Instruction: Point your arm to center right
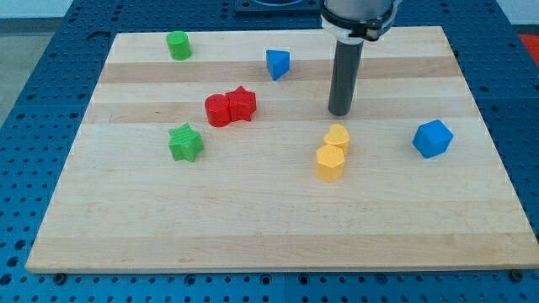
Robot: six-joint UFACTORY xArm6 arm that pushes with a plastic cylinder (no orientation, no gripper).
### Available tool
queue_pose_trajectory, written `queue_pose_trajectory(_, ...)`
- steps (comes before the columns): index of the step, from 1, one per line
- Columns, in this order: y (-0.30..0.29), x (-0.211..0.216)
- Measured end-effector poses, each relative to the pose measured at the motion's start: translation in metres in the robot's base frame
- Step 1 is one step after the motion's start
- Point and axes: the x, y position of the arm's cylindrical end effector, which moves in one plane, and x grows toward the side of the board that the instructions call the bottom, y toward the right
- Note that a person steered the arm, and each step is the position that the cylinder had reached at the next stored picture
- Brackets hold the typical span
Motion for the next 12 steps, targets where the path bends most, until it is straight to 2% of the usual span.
queue_pose_trajectory(5,0.020,0.000)
queue_pose_trajectory(12,0.126,0.000)
